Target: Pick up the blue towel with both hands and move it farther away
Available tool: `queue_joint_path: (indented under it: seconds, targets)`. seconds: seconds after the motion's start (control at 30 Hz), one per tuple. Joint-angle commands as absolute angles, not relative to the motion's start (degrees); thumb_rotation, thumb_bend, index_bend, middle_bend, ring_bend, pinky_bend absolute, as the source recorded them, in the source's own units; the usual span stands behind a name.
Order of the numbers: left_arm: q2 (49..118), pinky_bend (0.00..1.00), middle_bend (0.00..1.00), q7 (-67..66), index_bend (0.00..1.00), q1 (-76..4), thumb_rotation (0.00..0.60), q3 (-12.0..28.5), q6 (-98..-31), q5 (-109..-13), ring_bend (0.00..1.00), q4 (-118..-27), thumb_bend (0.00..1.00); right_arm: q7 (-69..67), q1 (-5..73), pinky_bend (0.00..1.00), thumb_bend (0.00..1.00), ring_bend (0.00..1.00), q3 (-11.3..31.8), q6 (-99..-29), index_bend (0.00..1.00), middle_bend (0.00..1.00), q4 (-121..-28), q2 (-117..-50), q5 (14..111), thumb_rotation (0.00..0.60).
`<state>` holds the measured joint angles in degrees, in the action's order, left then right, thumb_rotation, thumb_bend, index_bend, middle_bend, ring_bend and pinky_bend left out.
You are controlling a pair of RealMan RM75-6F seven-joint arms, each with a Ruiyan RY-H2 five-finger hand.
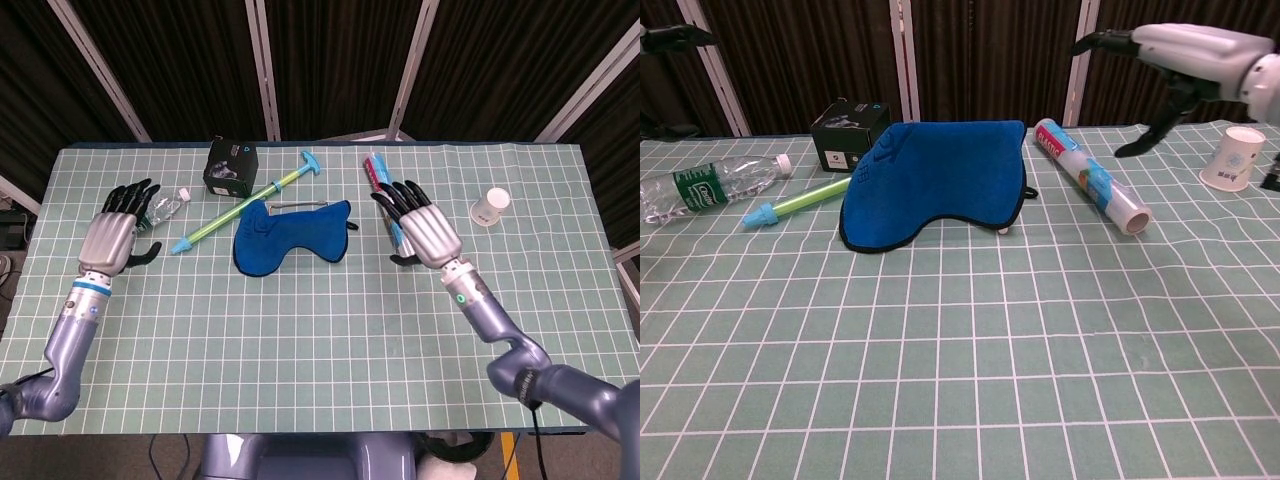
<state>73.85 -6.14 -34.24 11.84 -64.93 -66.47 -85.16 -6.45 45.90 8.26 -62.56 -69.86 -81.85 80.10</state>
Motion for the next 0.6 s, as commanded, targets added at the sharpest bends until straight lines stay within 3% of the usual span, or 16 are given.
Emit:
queue_joint_path:
  seconds: [0.03, 0.27, 0.6]
  targets:
    - [69.26, 0.0, 0.0, -7.71, 0.0, -29.45, 0.6, 9.56, -70.12, -68.21, 0.0, -92.39, 0.36, -3.57, 39.57, 0.0, 0.0, 0.0, 5.79, -68.62, 0.08, 0.0, -77.62, -76.07, 80.78, 0.6]
    - [65.34, 0.0, 0.0, -14.22, 0.0, -20.11, 0.6, 3.44, -81.85, -73.25, 0.0, -102.83, 0.36, -0.67, 29.38, 0.0, 0.0, 0.0, 1.41, -78.75, 0.07, 0.0, -85.82, -70.39, 83.28, 0.6]
    - [64.46, 0.0, 0.0, -17.81, 0.0, -13.2, 0.6, -0.05, -89.72, -78.86, 0.0, -105.63, 0.36, -1.16, 19.79, 0.0, 0.0, 0.0, -1.4, -87.6, 0.07, 0.0, -84.74, -70.21, 86.04, 0.6]
